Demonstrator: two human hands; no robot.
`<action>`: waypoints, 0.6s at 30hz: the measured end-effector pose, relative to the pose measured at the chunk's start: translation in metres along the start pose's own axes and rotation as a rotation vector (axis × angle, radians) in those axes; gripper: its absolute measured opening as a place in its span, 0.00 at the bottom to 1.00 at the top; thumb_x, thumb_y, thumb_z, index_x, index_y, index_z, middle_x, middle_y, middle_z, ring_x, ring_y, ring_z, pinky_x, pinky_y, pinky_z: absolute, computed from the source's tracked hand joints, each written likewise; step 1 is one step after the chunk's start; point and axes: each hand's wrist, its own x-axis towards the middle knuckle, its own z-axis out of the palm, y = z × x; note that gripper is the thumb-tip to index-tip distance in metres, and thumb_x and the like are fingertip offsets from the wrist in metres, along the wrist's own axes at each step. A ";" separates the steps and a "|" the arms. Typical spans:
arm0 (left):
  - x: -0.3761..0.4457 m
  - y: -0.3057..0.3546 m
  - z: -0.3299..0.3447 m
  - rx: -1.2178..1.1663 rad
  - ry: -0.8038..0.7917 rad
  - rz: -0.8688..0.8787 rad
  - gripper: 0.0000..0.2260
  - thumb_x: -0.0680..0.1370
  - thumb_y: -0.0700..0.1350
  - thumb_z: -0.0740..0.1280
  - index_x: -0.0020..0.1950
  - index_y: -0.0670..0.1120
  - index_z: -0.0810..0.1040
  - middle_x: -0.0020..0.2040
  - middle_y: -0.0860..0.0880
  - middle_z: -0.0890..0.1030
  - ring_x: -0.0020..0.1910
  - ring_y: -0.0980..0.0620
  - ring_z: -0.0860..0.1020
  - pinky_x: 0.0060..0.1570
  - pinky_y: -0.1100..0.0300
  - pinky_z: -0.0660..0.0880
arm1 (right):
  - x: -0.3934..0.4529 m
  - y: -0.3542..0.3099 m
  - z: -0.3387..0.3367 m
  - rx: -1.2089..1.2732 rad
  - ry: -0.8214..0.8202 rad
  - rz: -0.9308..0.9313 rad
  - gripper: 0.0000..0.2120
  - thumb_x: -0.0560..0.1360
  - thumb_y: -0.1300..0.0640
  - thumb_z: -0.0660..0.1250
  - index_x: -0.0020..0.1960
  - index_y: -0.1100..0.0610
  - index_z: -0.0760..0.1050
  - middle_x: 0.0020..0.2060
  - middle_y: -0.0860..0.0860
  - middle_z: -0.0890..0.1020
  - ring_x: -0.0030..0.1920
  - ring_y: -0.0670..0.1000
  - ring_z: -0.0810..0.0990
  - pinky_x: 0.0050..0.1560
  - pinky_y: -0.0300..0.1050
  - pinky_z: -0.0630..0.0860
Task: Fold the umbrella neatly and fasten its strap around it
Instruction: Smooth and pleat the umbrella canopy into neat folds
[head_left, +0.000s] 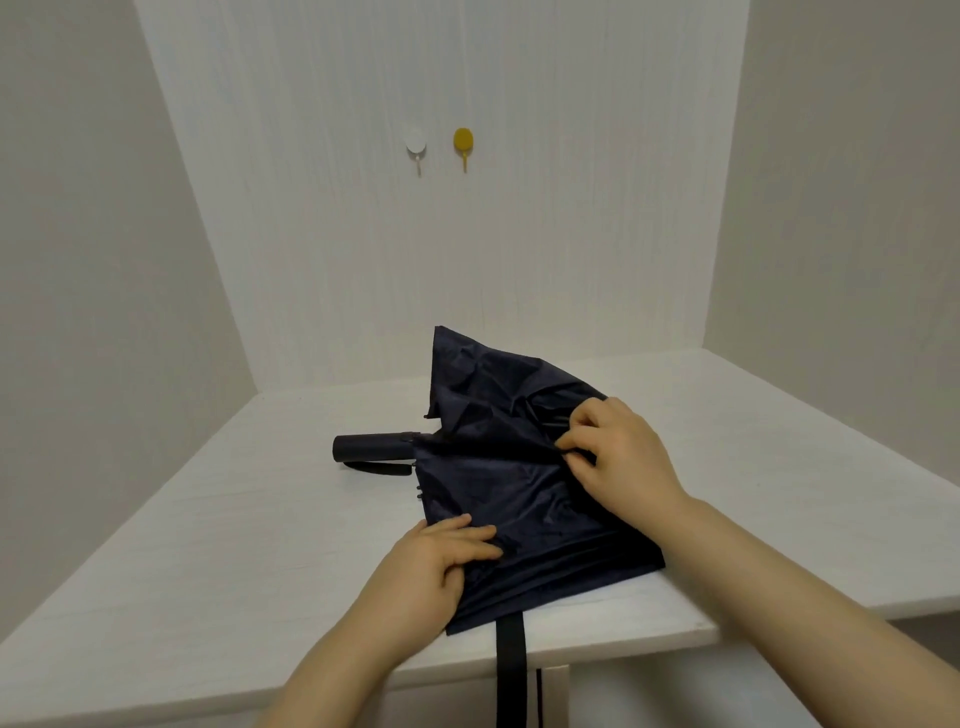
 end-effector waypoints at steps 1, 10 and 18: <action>-0.001 0.000 0.000 -0.009 0.028 -0.005 0.21 0.76 0.32 0.57 0.58 0.53 0.80 0.58 0.68 0.70 0.64 0.70 0.61 0.62 0.82 0.50 | -0.003 0.002 0.000 0.010 -0.013 -0.005 0.07 0.62 0.65 0.75 0.37 0.55 0.83 0.34 0.51 0.78 0.34 0.55 0.76 0.32 0.43 0.72; -0.003 0.017 -0.015 -0.198 0.626 -0.002 0.12 0.70 0.36 0.61 0.44 0.50 0.81 0.50 0.63 0.78 0.52 0.66 0.75 0.54 0.77 0.66 | -0.010 0.006 0.002 0.014 -0.070 0.025 0.09 0.61 0.63 0.78 0.39 0.52 0.85 0.35 0.51 0.78 0.33 0.55 0.76 0.31 0.43 0.70; 0.036 0.043 -0.040 -0.474 0.534 -0.229 0.29 0.72 0.40 0.71 0.70 0.47 0.64 0.60 0.56 0.73 0.58 0.57 0.76 0.58 0.63 0.71 | -0.009 0.004 0.001 0.004 -0.108 0.054 0.09 0.62 0.63 0.77 0.39 0.52 0.85 0.36 0.52 0.78 0.34 0.56 0.76 0.32 0.42 0.68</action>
